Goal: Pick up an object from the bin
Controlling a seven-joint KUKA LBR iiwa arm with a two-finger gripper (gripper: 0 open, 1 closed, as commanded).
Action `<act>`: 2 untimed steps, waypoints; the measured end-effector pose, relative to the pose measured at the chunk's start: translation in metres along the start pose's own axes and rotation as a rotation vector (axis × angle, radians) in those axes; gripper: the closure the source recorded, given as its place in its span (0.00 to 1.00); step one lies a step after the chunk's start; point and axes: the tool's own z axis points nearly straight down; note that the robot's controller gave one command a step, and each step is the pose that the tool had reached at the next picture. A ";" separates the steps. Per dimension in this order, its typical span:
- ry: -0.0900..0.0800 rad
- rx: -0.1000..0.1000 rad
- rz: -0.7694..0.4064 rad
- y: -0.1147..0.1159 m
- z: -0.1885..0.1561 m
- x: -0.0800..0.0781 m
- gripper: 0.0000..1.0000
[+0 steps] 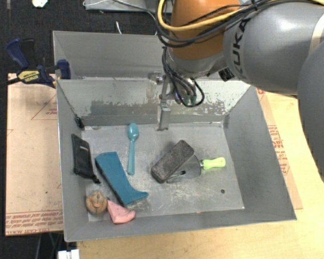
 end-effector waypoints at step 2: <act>-0.010 0.000 -0.104 -0.054 0.088 0.029 0.00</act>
Offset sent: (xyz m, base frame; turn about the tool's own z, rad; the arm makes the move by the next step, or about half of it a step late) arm -0.0585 -0.1016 -0.1716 -0.1994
